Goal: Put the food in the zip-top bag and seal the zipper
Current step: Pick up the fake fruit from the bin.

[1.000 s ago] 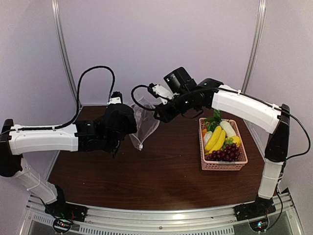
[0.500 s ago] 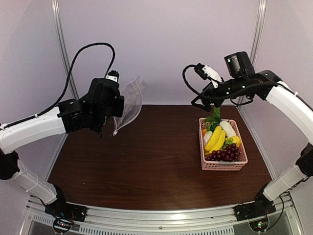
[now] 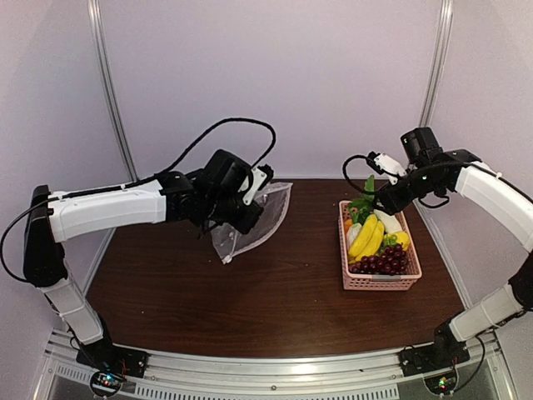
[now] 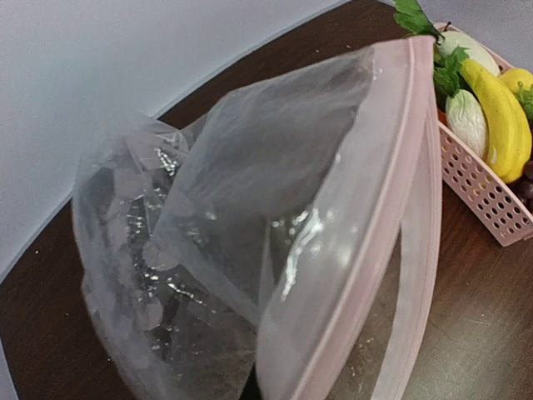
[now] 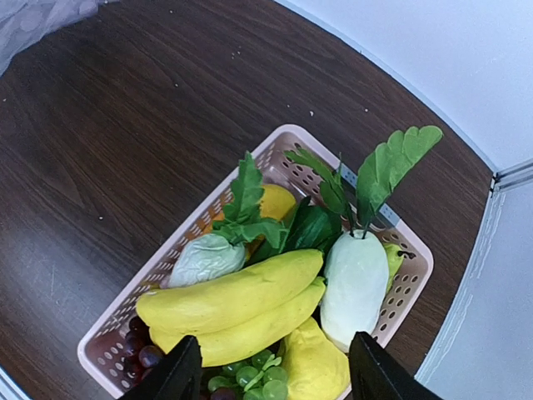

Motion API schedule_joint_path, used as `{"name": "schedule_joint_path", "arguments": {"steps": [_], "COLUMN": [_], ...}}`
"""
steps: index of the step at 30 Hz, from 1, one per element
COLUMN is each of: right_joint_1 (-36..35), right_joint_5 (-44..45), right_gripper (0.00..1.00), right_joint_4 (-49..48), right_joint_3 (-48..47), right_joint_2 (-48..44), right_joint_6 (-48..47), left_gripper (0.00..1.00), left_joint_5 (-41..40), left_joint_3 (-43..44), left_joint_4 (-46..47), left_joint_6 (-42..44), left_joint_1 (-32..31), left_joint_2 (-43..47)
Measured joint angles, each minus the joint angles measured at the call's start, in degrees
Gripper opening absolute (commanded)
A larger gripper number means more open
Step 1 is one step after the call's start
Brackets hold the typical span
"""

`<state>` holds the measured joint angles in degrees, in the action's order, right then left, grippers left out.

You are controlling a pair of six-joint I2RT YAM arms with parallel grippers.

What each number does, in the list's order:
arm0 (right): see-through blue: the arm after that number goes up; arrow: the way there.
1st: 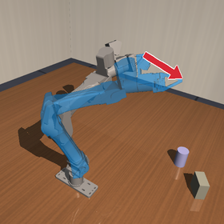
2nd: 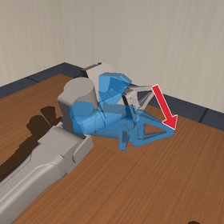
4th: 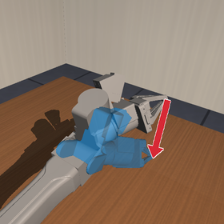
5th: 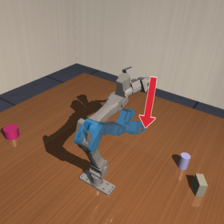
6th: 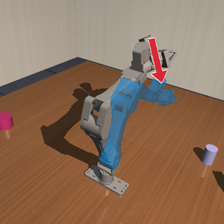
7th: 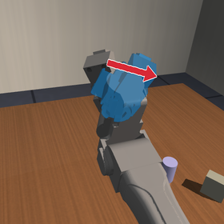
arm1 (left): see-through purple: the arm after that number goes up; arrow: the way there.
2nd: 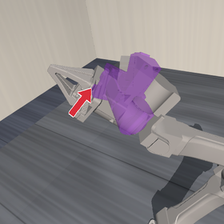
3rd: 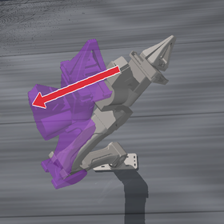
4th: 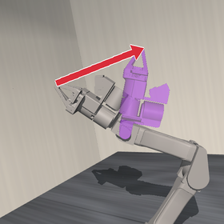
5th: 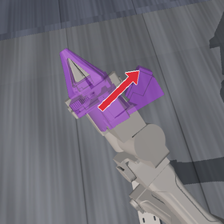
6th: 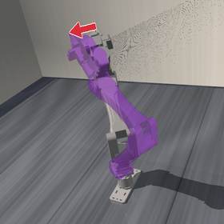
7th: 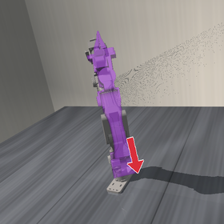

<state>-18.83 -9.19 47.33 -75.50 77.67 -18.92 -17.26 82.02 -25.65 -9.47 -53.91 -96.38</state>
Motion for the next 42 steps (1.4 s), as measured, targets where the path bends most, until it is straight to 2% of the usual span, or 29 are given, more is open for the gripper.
{"name": "schedule_joint_path", "arguments": {"steps": [4, 10, 15, 20, 26, 30, 32, 37, 38, 41, 42], "right_joint_1": [3.26, 5.29, 7.45, 7.91, 7.93, 7.93, 7.93, 7.93, 7.93, 7.93, 7.93], "right_joint_5": [-1.36, -4.07, -8.96, -9.4, -7.26, -6.82, -6.78, -6.6, -6.6, -6.78, -6.91], "right_gripper": [0.55, 0.66, 0.68, 0.68, 0.65, 0.63, 0.6, 0.43, 0.38, 0.12, 0.09], "right_joint_4": [0.11, 4.46, 10.12, 14.53, 16.31, 15.8, 15.41, 14.21, 13.92, 13.38, 13.35], "right_joint_3": [-0.15, -0.31, 0.33, 5.53, 11.76, 12.2, 12.2, 12.15, 12.13, 12.13, 12.13], "right_joint_2": [3.63, 8.35, 3.76, -3.58, -2.54, -1.9, -1.53, -0.24, 0.2, 1.44, 1.68], "right_joint_6": [0.26, -2.91, -8.63, -14.64, -16.96, -16.92, -16.85, -16.35, -16.2, -15.65, -15.34], "left_gripper": [0.0, 0.0, 0.0, 0.0, 0.0, 0.0, 0.0, 0.0, 0.0, 0.0, 0.0], "left_joint_5": [6.19, 12.9, 17.33, 19.52, 20.39, 22.08, 23.12, 24.5, 24.65, 25.11, 25.24], "left_joint_3": [-1.22, -1.68, -3.63, -4.68, -8.52, -8.52, -8.52, -8.74, -8.79, -8.79, -8.79], "left_joint_4": [0.55, 3.39, 5.95, 5.92, 8.5, 10.75, 10.75, 10.32, 10.19, 10.1, 10.1], "left_joint_6": [-1.46, -6.73, -9.14, -8.85, -8.55, -8.44, -8.44, -8.44, -8.44, -8.44, -8.44], "left_joint_1": [0.52, 0.68, 0.72, 2.32, 8.63, 8.98, 8.79, 8.74, 8.74, 8.74, 8.74], "left_joint_2": [0.57, 2.01, 2.01, 3.26, 12.81, 13.03, 11.65, 9.16, 9.11, 9.11, 9.09]}}
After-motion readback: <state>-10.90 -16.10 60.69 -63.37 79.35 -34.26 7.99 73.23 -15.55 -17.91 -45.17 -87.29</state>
